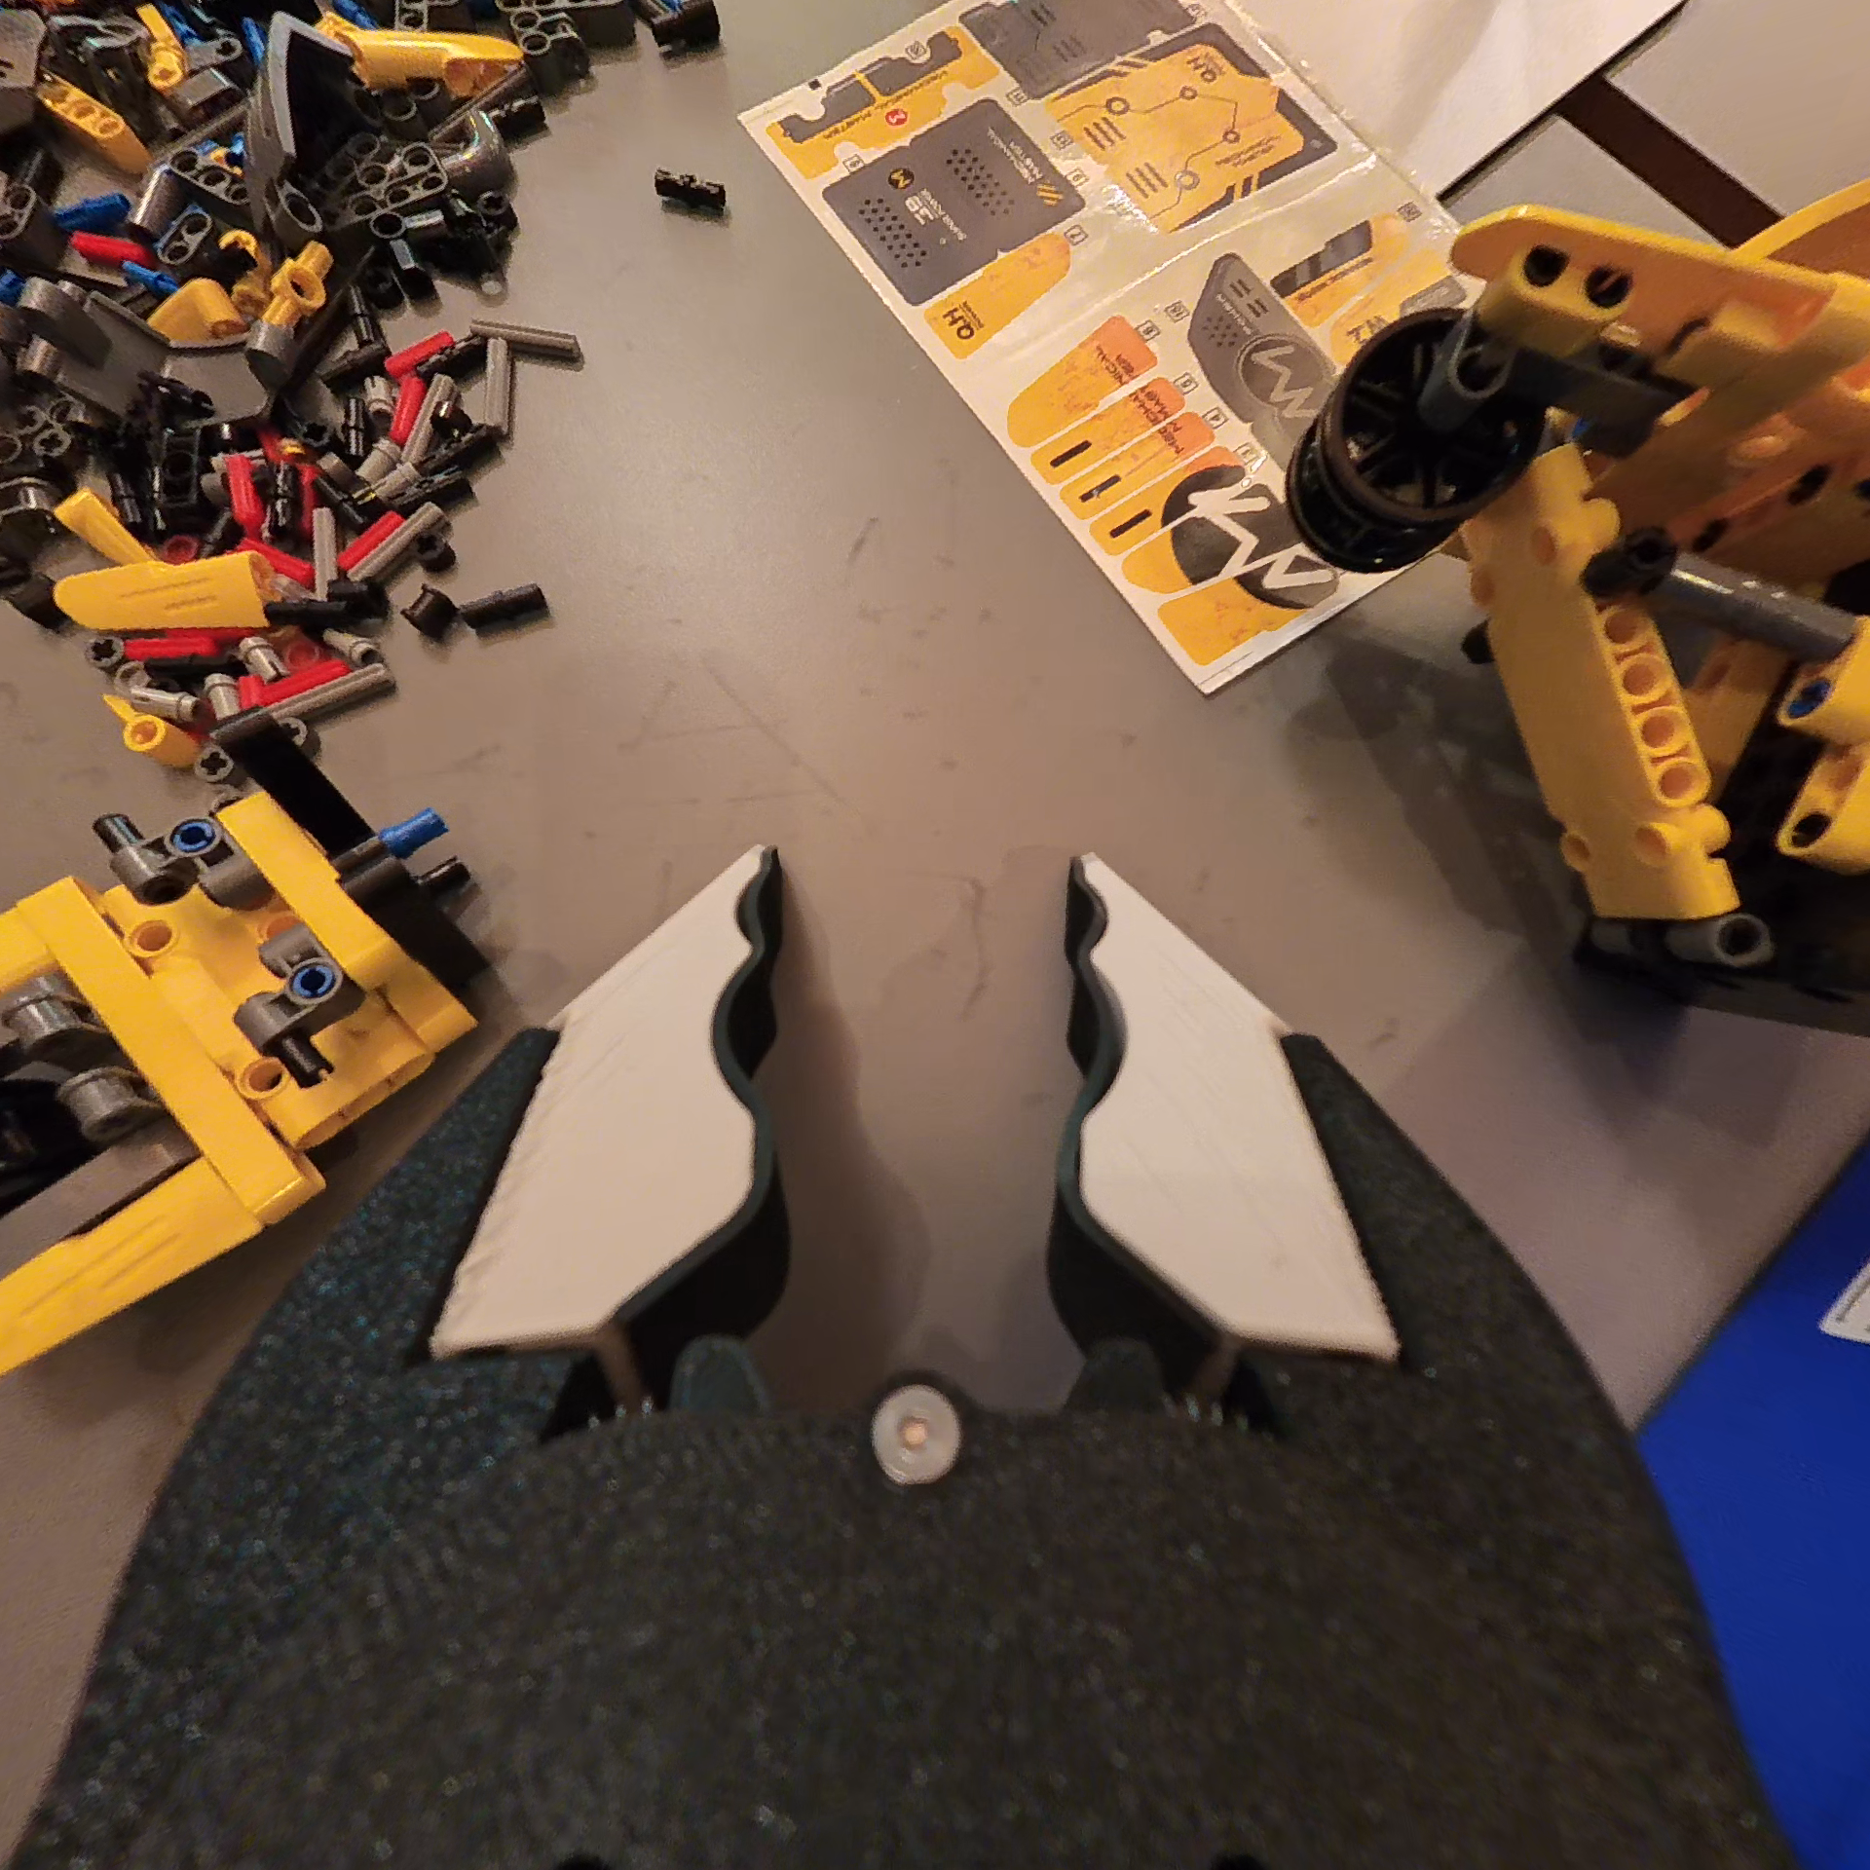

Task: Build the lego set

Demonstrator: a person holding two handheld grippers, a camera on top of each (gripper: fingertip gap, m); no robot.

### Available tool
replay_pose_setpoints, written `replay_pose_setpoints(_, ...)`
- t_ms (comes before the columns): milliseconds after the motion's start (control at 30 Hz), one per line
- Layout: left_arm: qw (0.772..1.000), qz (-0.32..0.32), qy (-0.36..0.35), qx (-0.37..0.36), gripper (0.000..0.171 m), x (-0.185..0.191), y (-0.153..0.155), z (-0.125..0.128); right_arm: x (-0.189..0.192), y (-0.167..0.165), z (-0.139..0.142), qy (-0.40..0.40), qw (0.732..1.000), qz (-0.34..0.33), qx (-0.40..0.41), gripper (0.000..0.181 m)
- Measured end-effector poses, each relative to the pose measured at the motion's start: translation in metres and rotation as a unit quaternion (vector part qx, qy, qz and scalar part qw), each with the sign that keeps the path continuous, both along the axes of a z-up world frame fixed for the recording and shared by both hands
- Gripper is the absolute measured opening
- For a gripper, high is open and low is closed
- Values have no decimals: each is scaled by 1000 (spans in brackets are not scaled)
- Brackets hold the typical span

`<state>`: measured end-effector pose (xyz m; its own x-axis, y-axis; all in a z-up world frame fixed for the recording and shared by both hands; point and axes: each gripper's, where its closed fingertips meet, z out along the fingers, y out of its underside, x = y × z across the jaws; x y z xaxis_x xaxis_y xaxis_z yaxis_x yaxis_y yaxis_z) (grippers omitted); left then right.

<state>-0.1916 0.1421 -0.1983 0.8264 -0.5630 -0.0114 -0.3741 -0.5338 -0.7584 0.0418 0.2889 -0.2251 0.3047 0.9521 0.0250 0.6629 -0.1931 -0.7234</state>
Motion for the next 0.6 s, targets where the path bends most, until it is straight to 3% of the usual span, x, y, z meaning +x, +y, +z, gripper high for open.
replay_pose_setpoints(267, 998, 12, -37, 43, 42, -1, 5, 20, 0, 0, 0, 0, 1000, 0, 0, 56)
replay_pose_setpoints(600, 998, 10, -53, 41, 42, 2, 6, 19, 0, 0, 0, 0, 1000, 0, 0, 56)
